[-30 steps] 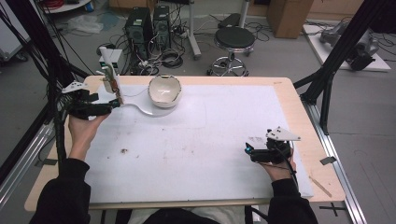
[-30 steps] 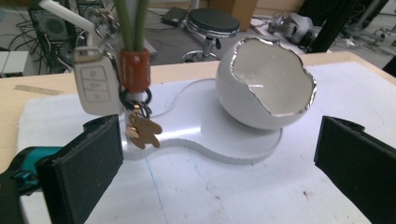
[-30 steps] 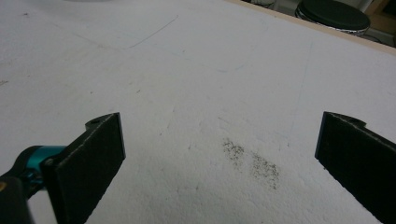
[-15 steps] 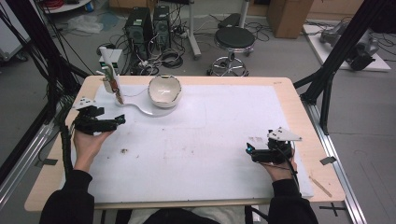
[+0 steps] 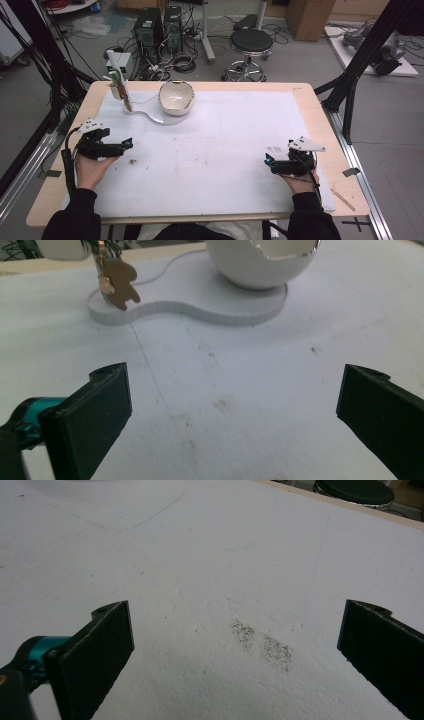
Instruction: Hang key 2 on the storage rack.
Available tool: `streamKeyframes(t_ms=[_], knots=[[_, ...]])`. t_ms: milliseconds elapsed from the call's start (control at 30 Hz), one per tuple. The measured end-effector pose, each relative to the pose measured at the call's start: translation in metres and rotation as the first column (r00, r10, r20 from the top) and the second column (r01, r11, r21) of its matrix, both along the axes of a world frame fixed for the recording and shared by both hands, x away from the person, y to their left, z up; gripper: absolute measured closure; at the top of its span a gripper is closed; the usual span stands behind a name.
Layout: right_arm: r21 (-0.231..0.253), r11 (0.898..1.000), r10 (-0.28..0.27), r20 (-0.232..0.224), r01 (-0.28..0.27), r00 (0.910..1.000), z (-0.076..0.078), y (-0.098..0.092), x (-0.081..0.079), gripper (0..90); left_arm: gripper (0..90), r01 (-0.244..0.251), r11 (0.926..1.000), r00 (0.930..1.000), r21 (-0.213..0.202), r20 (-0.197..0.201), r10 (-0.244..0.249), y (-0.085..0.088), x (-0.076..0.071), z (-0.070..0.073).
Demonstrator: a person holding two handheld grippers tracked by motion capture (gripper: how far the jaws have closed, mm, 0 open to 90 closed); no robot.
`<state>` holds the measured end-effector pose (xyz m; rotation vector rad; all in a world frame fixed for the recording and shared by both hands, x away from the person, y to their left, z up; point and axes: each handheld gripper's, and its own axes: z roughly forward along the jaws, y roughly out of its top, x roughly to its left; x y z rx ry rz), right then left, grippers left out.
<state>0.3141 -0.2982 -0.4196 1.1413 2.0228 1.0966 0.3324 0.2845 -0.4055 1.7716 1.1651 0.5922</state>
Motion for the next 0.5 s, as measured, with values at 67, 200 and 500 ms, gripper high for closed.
streamKeyframes(t_ms=[67,200,500], knots=[[0.0,1.0,0.0,-0.003,0.0,1.0,0.0,0.0,0.0,0.5,1.7,0.008,0.9995,1.0,0.029,-0.001,-0.008,-0.002,-0.007,-0.004],[0.0,1.0,0.005,-0.005,-0.005,1.0,0.0,0.0,-0.001,0.5,1.7,0.013,0.9996,0.9999,0.023,-0.008,-0.012,-0.003,-0.016,-0.004],[0.001,1.0,0.003,-0.008,-0.003,1.0,-0.001,0.0,0.0,0.5,1.7,0.025,0.9996,0.9995,0.008,-0.02,-0.025,-0.002,-0.017,-0.005]])
